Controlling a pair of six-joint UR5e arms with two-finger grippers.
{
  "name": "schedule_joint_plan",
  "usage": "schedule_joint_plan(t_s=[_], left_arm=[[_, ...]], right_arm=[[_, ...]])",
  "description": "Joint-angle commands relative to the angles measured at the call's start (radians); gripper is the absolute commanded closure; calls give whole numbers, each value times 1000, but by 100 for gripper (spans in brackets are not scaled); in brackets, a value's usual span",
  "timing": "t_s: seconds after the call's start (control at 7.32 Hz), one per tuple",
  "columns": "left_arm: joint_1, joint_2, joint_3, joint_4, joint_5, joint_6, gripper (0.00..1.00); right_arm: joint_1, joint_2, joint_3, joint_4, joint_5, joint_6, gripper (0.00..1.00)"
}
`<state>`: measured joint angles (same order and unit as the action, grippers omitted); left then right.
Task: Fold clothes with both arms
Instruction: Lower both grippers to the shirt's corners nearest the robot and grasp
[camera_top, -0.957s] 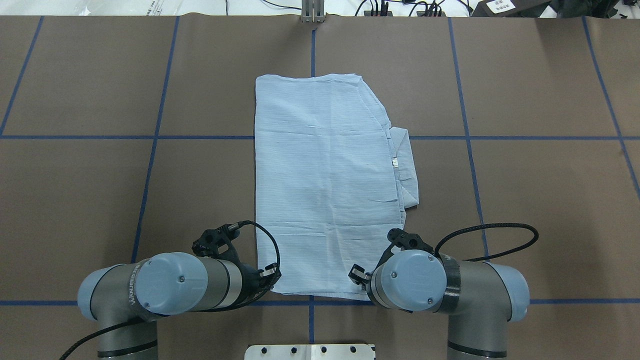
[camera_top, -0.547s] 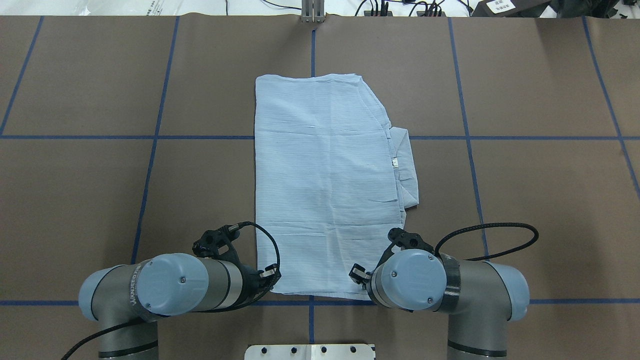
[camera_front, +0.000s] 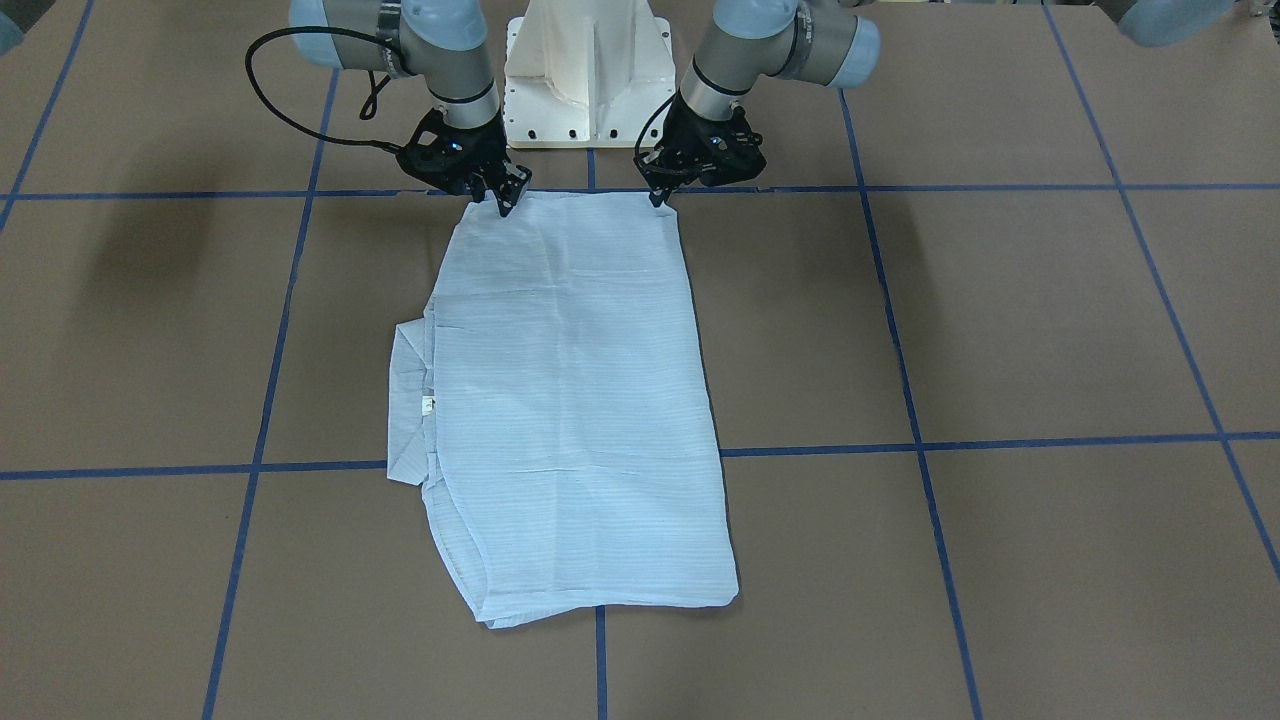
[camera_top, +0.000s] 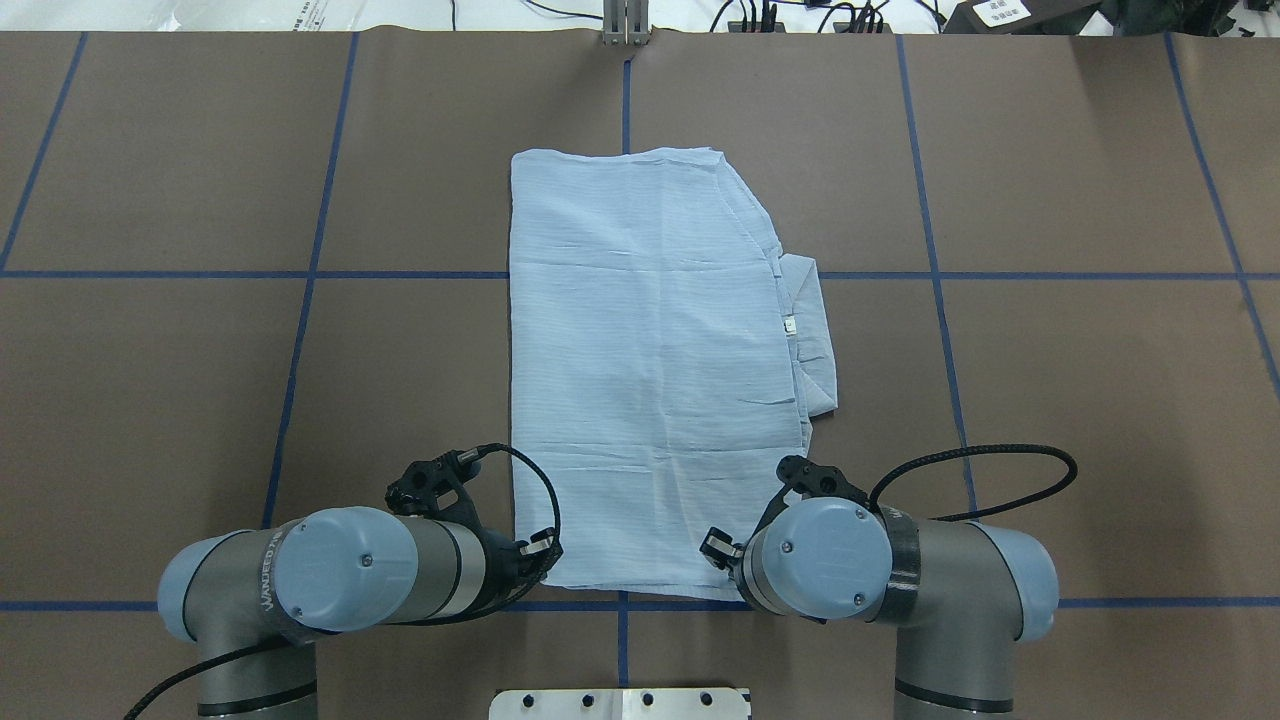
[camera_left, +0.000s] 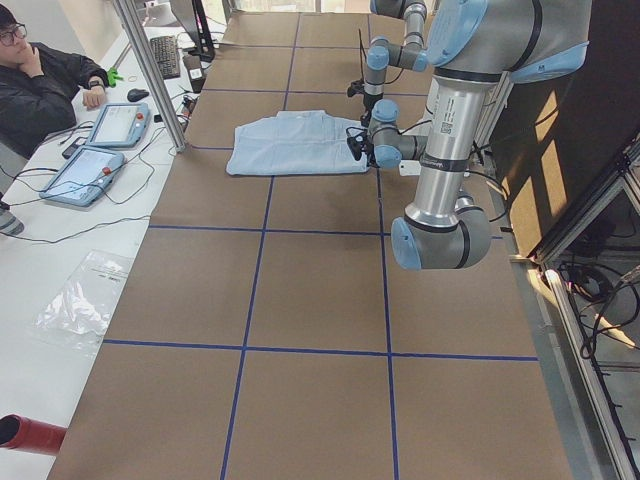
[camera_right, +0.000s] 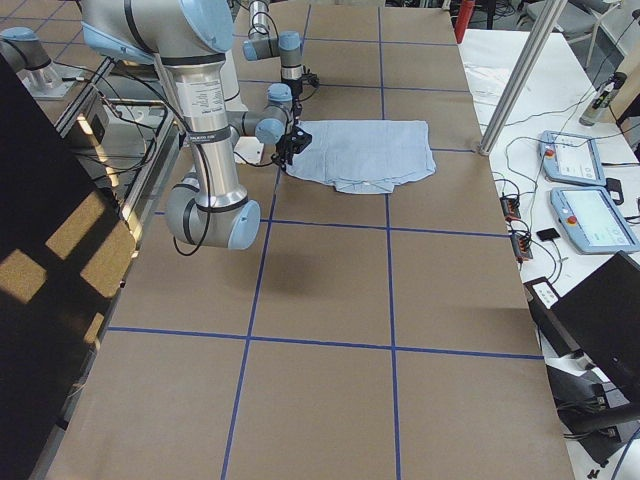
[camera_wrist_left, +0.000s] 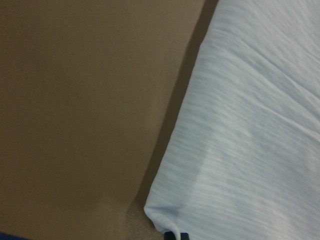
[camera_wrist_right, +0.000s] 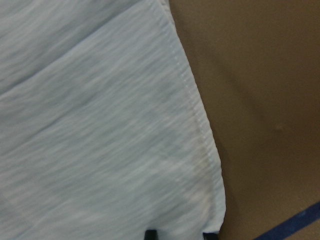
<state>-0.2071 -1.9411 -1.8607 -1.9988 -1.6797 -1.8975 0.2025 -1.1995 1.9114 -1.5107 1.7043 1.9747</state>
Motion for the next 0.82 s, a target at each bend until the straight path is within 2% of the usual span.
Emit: schedule_joint_plan(t_s=[0.0,0.14,0.68], left_arm=[[0,1,0,0,0,2,100],[0,1,0,0,0,2,100],[-3,1,6,0,2,2,100]], right_arm=[[12,3,5,-6,8,-2,87],[18,8,5,-12,8,0,100],[23,29,8,-43,0,113,100]])
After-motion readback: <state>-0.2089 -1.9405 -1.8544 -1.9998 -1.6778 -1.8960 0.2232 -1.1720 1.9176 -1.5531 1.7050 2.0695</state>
